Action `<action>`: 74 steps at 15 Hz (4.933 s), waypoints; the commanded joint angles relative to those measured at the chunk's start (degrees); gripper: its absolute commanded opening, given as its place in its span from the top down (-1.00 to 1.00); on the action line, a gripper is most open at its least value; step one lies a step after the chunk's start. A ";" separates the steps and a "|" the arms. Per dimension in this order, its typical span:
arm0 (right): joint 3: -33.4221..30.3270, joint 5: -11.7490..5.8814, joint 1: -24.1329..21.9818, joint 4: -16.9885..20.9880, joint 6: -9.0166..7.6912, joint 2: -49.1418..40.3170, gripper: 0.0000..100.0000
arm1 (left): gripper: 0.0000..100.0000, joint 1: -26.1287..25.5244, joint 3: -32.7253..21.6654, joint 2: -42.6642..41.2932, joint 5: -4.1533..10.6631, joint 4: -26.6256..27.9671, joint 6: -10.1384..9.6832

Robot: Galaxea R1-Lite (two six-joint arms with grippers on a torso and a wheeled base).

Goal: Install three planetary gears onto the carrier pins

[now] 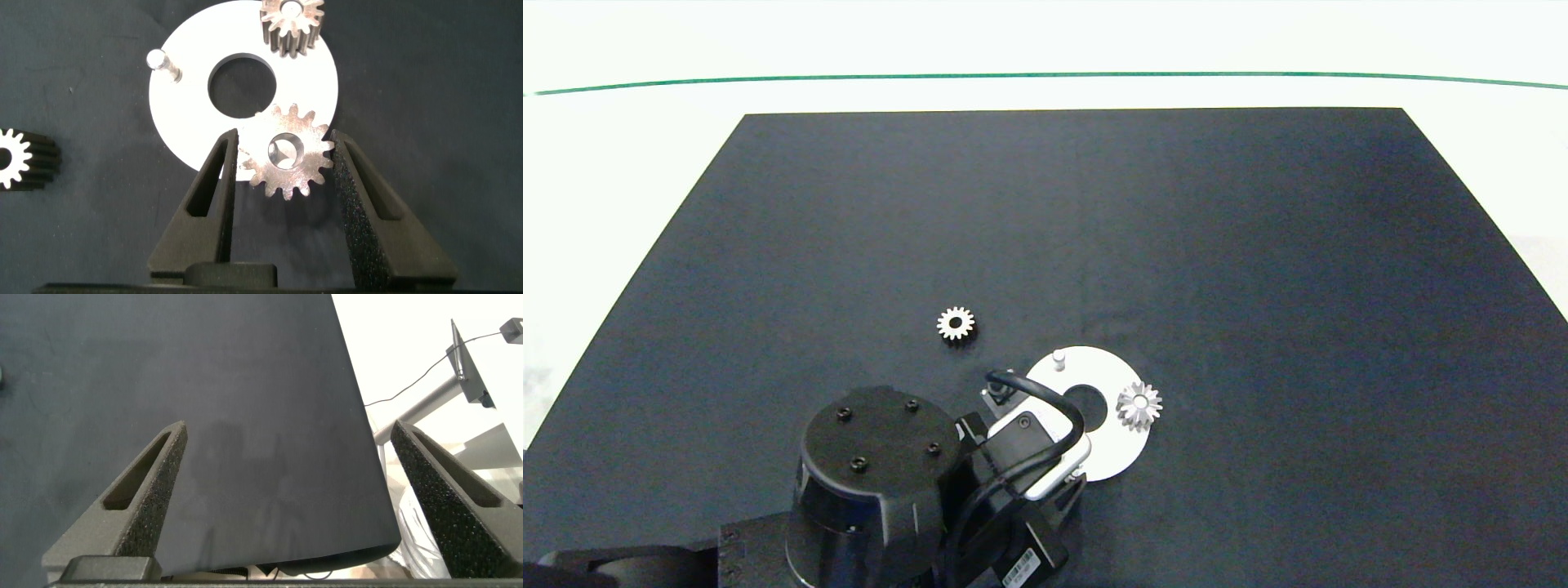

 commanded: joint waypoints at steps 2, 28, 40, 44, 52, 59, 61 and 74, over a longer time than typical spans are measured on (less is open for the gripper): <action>0.00 -0.18 0.02 0.16 0.03 0.09 -1.00 | 0.92 0.02 -0.64 1.96 0.12 -1.37 0.21; -0.26 -0.18 0.02 0.16 0.39 0.09 -1.00 | 0.92 2.13 -0.64 3.36 0.12 -2.77 1.53; -0.35 -0.26 0.02 0.25 1.00 0.09 -1.00 | 0.92 2.13 -0.20 4.15 0.12 -3.83 1.27; -0.44 -0.26 0.02 0.25 1.00 0.09 -1.00 | -1.00 2.13 -0.20 4.33 0.12 -4.09 1.27; -0.35 -0.26 0.02 0.25 1.00 0.09 -1.00 | -1.00 2.13 -0.20 4.15 0.12 -4.00 1.27; -0.35 -0.26 0.02 0.34 1.09 0.09 -1.00 | -1.00 11.27 -11.89 -9.73 -4.10 17.09 2.58; -0.35 -0.26 0.02 0.34 1.09 0.09 -1.00 | -1.00 16.98 -13.91 -9.47 -8.76 18.06 3.11; -0.79 -0.35 0.02 0.34 1.09 0.09 -1.00 | -1.00 27.70 -19.89 5.74 -16.41 13.40 4.52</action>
